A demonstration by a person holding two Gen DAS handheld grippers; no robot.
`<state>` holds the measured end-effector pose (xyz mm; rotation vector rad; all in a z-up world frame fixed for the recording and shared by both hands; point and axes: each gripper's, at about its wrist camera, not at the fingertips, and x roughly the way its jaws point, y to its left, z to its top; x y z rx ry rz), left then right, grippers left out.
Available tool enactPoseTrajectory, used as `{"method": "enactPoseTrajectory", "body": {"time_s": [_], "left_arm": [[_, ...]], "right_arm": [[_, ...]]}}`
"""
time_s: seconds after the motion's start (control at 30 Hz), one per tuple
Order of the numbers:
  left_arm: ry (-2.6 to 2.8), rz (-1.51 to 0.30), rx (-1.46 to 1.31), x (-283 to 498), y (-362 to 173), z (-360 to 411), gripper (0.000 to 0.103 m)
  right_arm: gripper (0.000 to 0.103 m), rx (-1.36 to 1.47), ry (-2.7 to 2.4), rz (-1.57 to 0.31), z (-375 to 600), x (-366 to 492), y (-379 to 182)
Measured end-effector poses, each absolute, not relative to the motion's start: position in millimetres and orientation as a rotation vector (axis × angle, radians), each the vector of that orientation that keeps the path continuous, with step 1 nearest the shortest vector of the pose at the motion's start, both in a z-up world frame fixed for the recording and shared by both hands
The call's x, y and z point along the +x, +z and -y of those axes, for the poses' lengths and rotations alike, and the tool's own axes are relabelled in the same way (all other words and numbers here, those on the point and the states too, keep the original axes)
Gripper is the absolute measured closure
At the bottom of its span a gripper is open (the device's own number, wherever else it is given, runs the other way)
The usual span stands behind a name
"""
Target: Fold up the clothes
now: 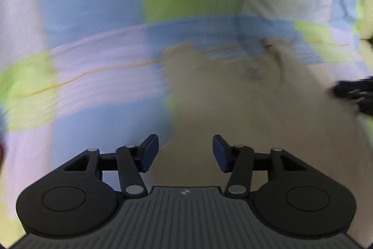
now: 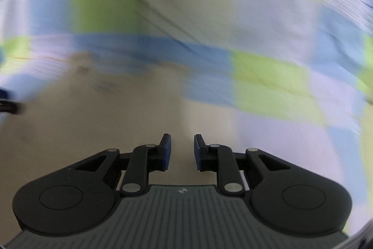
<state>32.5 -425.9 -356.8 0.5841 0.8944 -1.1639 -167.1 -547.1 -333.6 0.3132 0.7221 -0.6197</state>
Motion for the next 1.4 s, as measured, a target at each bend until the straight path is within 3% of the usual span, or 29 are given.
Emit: {"method": "enactPoseTrajectory", "body": {"time_s": [0.2,0.37,0.4,0.43,0.47,0.77,0.87,0.93,1.13,1.17,1.2,1.23,1.4], "left_arm": [[-1.183,-0.851,0.646,45,-381,463,0.042],[-1.163,-0.838,0.564,68,-362,474,0.047],[-1.175,-0.845,0.558,68,-360,475,0.047],[-1.191,-0.854,0.564,65,-362,478,0.047],[-1.213,-0.859,0.582,60,-366,482,0.047],[-1.215,-0.795,0.674,54,-391,515,0.038],[-1.205,-0.815,0.649,62,-383,512,0.041],[-1.195,-0.825,0.642,62,-381,509,0.041],[-1.197,-0.848,0.646,51,-388,504,0.041],[-1.197,-0.844,0.646,50,-389,503,0.041],[-1.196,-0.842,0.645,49,-389,503,0.041],[-1.196,-0.840,0.642,49,-390,503,0.041],[-1.183,-0.832,0.632,52,-389,505,0.040]], "right_arm": [[0.086,0.283,-0.665,-0.777,594,-133,-371],[0.083,0.407,-0.754,-0.658,638,-152,-343],[0.085,0.409,-0.729,-0.665,639,-150,-341],[0.096,0.406,-0.710,-0.678,639,-148,-341],[0.100,0.404,-0.696,-0.697,641,-143,-345],[0.103,0.390,-0.740,-0.740,688,-92,-367],[0.099,0.480,-0.737,-0.682,694,-111,-353],[0.079,0.536,-0.708,-0.634,689,-130,-345],[0.079,0.602,-0.660,-0.657,689,-135,-363],[0.080,0.605,-0.640,-0.651,688,-132,-365],[0.095,0.593,-0.635,-0.655,688,-127,-366],[0.102,0.553,-0.630,-0.667,685,-122,-365],[0.103,0.459,-0.707,-0.644,678,-128,-362]]}}
